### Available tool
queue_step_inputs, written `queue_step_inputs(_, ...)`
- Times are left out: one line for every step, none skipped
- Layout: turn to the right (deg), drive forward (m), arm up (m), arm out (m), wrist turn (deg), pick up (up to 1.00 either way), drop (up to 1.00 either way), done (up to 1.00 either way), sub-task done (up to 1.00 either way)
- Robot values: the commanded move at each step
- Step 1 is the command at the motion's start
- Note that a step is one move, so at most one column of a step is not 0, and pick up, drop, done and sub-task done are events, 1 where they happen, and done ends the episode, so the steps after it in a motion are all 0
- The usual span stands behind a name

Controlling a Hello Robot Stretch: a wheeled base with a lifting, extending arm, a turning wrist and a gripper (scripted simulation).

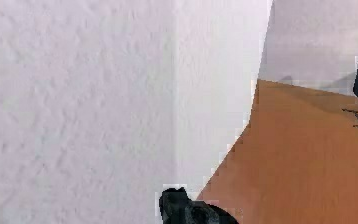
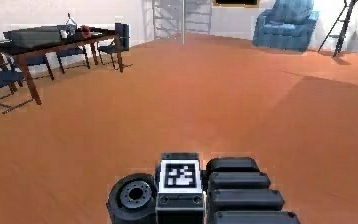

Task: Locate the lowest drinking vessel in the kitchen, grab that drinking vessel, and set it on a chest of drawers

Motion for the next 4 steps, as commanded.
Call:
queue_step_inputs(36.0, 0.00, 0.00, 0.00, 0.0, 0.00, 0.00, 0.00, 0.00)
queue_step_inputs(3.0, 0.00, 0.00, 0.00, 0.0, 0.00, 0.00, 0.00, 0.00)
queue_step_inputs(45.0, 0.00, 0.00, 0.00, 0.0, 0.00, 0.00, 0.00, 0.00)
queue_step_inputs(45.0, 0.00, 0.00, 0.00, 0.0, 0.00, 0.00, 0.00, 0.00)
